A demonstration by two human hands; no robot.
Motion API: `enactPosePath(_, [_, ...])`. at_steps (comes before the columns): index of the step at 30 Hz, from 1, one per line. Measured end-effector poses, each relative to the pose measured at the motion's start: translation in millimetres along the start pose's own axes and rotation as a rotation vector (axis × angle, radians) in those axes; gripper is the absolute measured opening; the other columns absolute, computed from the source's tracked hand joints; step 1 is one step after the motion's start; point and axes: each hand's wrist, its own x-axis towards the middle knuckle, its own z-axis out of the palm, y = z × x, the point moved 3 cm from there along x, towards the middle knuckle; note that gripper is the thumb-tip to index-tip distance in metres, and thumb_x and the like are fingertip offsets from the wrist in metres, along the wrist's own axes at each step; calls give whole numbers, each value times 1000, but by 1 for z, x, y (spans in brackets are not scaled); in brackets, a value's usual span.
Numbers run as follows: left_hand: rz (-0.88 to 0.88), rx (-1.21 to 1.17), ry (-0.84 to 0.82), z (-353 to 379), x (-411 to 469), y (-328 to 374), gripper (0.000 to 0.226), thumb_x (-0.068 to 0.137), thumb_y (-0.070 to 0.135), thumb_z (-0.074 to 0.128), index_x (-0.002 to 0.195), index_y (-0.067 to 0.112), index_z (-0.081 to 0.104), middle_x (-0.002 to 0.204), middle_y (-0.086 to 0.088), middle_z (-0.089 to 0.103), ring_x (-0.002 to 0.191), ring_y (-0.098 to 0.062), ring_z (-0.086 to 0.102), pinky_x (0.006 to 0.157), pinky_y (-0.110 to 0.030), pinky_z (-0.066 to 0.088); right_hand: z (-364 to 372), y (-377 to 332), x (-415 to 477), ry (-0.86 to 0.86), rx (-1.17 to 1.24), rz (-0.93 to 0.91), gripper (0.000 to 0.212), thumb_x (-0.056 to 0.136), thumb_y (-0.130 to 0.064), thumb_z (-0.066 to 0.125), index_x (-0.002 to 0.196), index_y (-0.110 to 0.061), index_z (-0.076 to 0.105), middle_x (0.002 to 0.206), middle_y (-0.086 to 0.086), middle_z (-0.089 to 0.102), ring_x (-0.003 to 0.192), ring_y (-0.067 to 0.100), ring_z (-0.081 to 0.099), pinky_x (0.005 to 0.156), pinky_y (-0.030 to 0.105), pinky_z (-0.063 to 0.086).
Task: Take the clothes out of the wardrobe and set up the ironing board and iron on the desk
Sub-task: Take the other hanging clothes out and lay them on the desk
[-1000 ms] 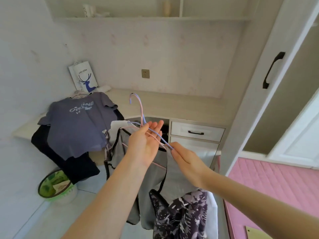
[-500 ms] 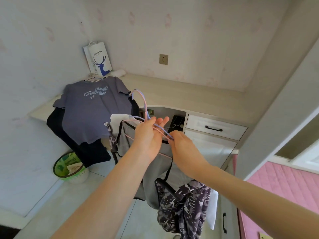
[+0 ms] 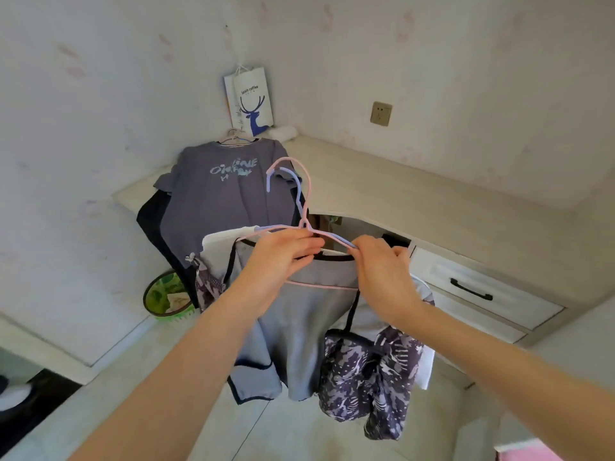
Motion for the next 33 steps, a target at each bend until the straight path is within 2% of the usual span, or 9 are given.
enactPosePath(3, [83, 132, 181, -24, 15, 4, 19, 89, -2, 57, 104, 2, 69, 89, -12, 74, 83, -19, 72, 81, -26, 58, 5, 15, 27, -18, 18, -40, 25, 103, -24, 29, 89, -19, 49, 81, -4, 50, 75, 20, 43, 80, 36, 27])
enactPosePath(6, [228, 366, 373, -53, 23, 1, 21, 89, -1, 54, 96, 9, 70, 77, 0, 73, 74, -12, 69, 69, -20, 56, 13, 27, 50, -24, 77, -86, 25, 103, -24, 32, 86, -22, 49, 77, -7, 48, 72, 19, 43, 79, 36, 26])
enactPosePath(8, [344, 611, 513, -72, 26, -2, 18, 89, 9, 57, 95, 22, 67, 83, 9, 71, 79, -4, 65, 73, -18, 51, 17, 32, 63, -27, 117, -116, 25, 103, -25, 33, 83, -22, 49, 72, -8, 45, 69, 18, 42, 79, 37, 26])
enactPosePath(10, [411, 822, 592, -90, 32, -7, 17, 91, 18, 59, 104, 28, 63, 99, 14, 65, 92, -9, 60, 81, -23, 47, 21, 34, 76, -48, 136, -147, 25, 103, -25, 34, 85, -21, 51, 72, -8, 46, 69, 17, 42, 80, 37, 27])
enactPosePath(14, [457, 1033, 499, -117, 50, -19, 36, 93, 26, 59, 128, 21, 54, 119, 15, 50, 115, -9, 44, 98, -26, 34, 28, 34, 98, -85, 156, -201, 26, 103, -27, 33, 90, -19, 55, 80, -2, 53, 75, 20, 47, 82, 37, 26])
enactPosePath(21, [474, 1175, 373, -155, 81, -15, 39, 92, 35, 55, 129, 23, 51, 122, 5, 51, 112, -14, 44, 97, -30, 38, 39, 21, 137, -89, 275, -239, 25, 101, -25, 35, 89, -19, 55, 80, -3, 56, 76, 17, 49, 85, 37, 27])
enactPosePath(24, [478, 1177, 387, -173, 100, -6, 35, 93, 38, 48, 123, 20, 55, 110, 2, 53, 99, -19, 49, 89, -35, 44, 48, 9, 158, -64, 323, -229, 23, 101, -23, 37, 88, -19, 56, 80, -4, 57, 76, 15, 51, 85, 37, 28])
enactPosePath(28, [522, 1069, 425, -197, 131, 14, 13, 96, 31, 48, 96, 21, 56, 89, 5, 56, 83, -19, 53, 76, -45, 47, 57, -11, 187, -30, 343, -278, 18, 101, -23, 41, 89, -21, 54, 80, -8, 55, 74, 14, 49, 81, 39, 37])
enactPosePath(33, [593, 998, 439, -232, 159, 40, 11, 96, 32, 48, 88, 28, 53, 83, 13, 55, 80, -6, 53, 69, -30, 45, 67, -26, 219, -48, 260, -349, 19, 97, -34, 46, 104, -20, 56, 91, -10, 49, 83, 15, 49, 71, 33, 44])
